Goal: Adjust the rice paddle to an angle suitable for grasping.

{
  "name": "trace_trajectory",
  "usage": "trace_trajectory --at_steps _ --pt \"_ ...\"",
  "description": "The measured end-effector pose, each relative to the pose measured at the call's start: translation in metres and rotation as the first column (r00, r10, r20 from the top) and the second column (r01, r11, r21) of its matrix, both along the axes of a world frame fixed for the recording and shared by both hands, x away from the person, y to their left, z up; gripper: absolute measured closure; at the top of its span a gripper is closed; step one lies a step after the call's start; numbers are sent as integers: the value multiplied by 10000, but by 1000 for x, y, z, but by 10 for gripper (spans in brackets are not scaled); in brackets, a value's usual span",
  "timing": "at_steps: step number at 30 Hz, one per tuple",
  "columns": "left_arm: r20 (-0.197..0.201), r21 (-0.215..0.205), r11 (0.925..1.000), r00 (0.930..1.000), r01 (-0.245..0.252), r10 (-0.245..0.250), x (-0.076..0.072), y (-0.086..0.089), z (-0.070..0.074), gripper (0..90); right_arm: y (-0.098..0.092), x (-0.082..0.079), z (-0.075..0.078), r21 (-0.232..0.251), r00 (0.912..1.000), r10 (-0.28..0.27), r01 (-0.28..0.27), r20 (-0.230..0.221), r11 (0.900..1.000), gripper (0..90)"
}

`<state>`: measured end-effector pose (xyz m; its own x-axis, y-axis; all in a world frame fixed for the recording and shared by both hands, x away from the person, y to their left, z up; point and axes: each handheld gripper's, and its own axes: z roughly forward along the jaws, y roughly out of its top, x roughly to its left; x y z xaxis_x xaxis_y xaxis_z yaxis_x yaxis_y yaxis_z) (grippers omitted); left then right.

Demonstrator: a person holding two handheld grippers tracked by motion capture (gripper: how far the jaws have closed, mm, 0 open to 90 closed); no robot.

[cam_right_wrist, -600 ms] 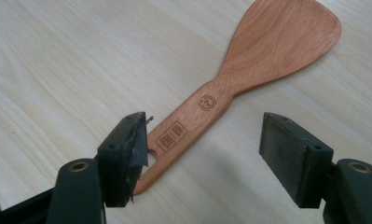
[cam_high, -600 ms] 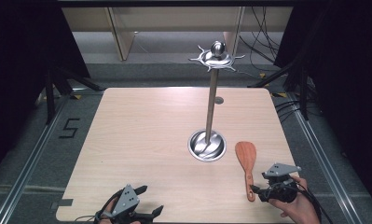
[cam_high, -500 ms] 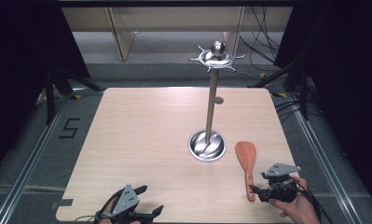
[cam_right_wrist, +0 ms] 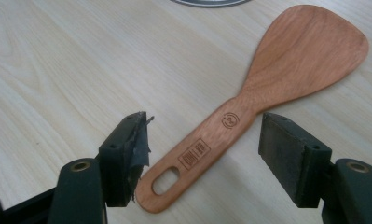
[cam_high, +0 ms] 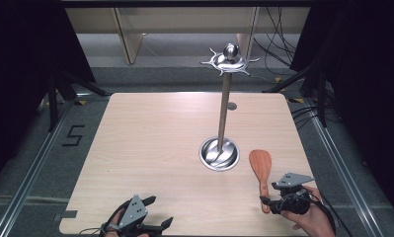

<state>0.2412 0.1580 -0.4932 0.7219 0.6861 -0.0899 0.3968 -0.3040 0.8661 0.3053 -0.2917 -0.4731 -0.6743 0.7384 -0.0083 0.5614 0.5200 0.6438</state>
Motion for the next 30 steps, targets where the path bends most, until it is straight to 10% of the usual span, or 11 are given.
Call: trace_trajectory --at_steps 8,19,30 --pt "63 -49 10000 10000 12 -12 0 0 0 147 24 1 -2 117 9981 620 -620 -5 9980 356" --pt "35 95 9999 9999 119 -119 1 0 0 148 30 7 -9 -356 9915 1218 -1235 -467 9917 743" --pt "50 11 9999 9999 103 -103 1 0 0 147 29 9 -13 -1146 9904 1250 -1312 -597 9847 883"
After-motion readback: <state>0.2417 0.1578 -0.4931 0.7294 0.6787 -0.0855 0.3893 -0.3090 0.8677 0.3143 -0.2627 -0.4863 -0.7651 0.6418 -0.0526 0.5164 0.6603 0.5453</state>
